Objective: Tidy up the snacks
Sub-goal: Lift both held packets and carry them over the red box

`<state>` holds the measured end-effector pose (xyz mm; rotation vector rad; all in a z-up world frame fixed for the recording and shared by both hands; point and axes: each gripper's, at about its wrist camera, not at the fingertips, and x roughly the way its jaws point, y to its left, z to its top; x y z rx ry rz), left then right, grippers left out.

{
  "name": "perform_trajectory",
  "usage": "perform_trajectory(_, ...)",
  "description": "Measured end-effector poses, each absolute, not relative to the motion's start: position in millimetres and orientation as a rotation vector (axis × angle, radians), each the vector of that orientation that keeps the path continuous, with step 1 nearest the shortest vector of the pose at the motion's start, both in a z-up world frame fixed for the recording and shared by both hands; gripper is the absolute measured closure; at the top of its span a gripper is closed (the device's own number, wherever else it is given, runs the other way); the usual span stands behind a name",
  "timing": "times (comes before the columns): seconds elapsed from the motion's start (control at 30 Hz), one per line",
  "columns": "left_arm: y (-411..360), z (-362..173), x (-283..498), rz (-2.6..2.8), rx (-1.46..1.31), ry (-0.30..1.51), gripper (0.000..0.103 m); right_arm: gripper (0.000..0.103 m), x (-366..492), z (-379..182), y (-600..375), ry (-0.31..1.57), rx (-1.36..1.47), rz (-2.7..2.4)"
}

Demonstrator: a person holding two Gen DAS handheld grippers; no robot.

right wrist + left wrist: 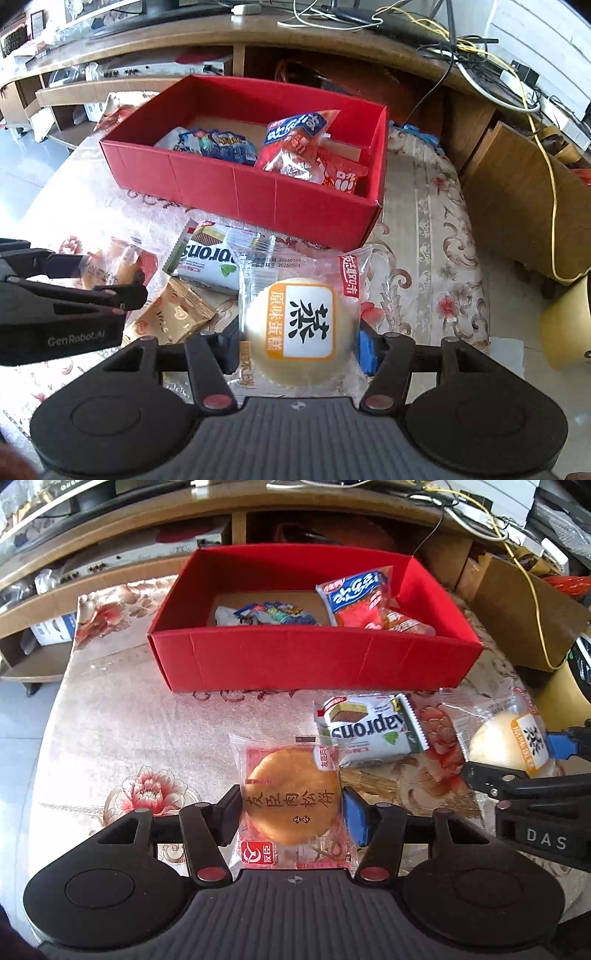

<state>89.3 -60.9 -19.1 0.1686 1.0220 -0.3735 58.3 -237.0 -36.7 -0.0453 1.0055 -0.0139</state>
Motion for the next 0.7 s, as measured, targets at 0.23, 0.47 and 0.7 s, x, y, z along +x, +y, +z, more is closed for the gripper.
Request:
perform_trajectory(0.23, -62, -2, 86, -0.393, 0.146, 0.969, 0.040, 0.046, 57, -24, -236, 0.949, -0.012, -0.002)
perform_trajectory(0.47, -64, 11, 88, -0.387, 0.128, 0.921, 0.040, 0.046, 61, -16, -239, 0.928, 0.025, 0.013)
perform_trajectory(0.7, -65, 20, 96, -0.378, 0.115, 0.888, 0.040, 0.046, 70, -6, -244, 0.891, 0.058, 0.010)
